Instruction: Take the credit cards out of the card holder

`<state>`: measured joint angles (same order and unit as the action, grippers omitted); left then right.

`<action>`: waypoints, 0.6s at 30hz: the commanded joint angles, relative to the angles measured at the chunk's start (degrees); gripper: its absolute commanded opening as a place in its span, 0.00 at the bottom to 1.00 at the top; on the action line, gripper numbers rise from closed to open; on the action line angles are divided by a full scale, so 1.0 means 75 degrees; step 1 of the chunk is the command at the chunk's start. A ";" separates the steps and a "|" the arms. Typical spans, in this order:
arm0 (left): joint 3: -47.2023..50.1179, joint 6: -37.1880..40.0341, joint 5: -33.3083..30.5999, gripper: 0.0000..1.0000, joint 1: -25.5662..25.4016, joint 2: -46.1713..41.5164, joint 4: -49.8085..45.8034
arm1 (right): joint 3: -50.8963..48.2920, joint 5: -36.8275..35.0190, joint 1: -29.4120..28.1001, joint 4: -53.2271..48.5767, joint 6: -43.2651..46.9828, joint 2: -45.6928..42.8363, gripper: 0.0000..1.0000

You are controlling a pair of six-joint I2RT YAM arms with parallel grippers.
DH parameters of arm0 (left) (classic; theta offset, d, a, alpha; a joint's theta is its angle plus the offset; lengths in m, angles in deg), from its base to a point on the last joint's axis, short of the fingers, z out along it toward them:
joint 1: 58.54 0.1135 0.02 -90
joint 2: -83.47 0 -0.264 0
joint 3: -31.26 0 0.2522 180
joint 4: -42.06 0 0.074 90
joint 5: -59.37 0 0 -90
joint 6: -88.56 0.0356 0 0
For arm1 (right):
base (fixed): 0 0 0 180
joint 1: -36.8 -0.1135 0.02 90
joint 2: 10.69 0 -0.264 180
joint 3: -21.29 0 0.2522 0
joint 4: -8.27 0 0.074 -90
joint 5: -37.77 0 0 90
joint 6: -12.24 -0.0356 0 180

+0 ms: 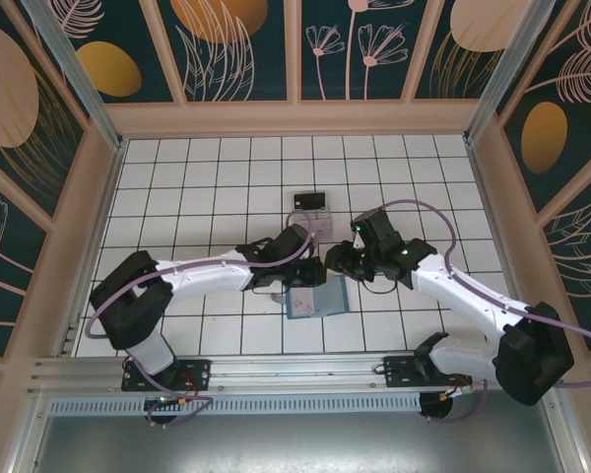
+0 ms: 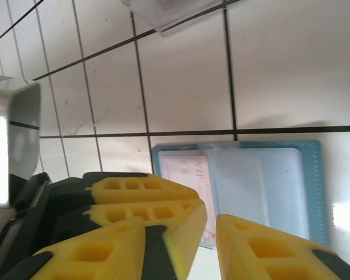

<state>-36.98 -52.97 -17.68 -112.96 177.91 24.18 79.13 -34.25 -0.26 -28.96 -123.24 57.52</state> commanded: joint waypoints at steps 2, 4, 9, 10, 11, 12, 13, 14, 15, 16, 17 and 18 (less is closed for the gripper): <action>0.0892 -0.0115 -0.0146 0.16 0.0240 -0.0554 -0.0133 | -0.0295 0.0988 0.0038 0.0878 -0.0034 0.0685 0.34; 0.1228 -0.0203 -0.0105 0.15 0.0318 -0.0699 -0.0024 | -0.0310 0.1383 -0.0035 0.1184 0.0017 0.1045 0.33; 0.1618 -0.0238 0.0067 0.14 0.0368 -0.0654 0.0092 | -0.0221 0.1709 -0.0181 0.1416 0.0317 0.1891 0.29; 0.1655 -0.0249 0.0078 0.14 0.0382 -0.0618 0.0120 | -0.0249 0.1705 -0.0179 0.1429 0.0362 0.2060 0.28; 0.1690 -0.0271 0.0083 0.13 0.0378 -0.0572 0.0145 | -0.0288 0.1693 -0.0180 0.1439 0.0432 0.2195 0.26; 0.1714 -0.0300 0.0080 0.13 0.0388 -0.0528 0.0139 | -0.0318 0.1713 -0.0181 0.1500 0.0486 0.2297 0.25; 0.1717 -0.0313 0.0078 0.13 0.0393 -0.0468 0.0119 | -0.0379 0.1745 -0.0180 0.1574 0.0524 0.2414 0.25; 0.1716 -0.0314 0.0066 0.13 0.0394 -0.0414 0.0099 | -0.0419 0.1774 -0.0190 0.1630 0.0553 0.2519 0.24; 0.1715 -0.0314 0.0018 0.12 0.0388 -0.0376 0.0045 | -0.0447 0.1823 -0.0191 0.1687 0.0601 0.2613 0.23; 0.1699 -0.0302 -0.0041 0.12 0.0389 -0.0336 -0.0041 | -0.0494 0.1882 -0.0198 0.1763 0.0642 0.2696 0.22; 0.1684 -0.0264 -0.0071 0.12 0.0394 -0.0304 -0.0097 | -0.0528 0.1895 -0.0203 0.1803 0.0658 0.2777 0.22; 0.1679 -0.0251 -0.0106 0.12 0.0397 -0.0286 -0.0156 | -0.0550 0.1902 -0.0203 0.1832 0.0680 0.2839 0.21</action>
<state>-24.59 -54.50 -17.68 -110.29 174.59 24.18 76.05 -21.83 -1.36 -17.39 -120.00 77.41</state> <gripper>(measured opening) 0.123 0.214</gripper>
